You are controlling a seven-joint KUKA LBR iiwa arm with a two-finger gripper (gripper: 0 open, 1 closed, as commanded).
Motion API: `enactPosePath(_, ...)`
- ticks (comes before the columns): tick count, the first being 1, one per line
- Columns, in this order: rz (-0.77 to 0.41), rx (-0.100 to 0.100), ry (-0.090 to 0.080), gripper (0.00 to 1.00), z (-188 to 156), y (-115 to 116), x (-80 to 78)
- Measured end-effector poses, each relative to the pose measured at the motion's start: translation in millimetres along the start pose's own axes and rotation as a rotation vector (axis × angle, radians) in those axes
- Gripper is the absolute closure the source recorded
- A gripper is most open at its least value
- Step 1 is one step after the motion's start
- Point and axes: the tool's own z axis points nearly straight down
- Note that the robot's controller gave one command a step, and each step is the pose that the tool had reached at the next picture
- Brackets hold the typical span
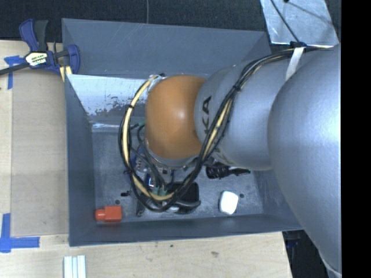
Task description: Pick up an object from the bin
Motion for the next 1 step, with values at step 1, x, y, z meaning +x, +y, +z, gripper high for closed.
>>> enactPosePath(1, -0.034, -0.008, -0.011, 1.00, -42.3, 54.2, -9.9)
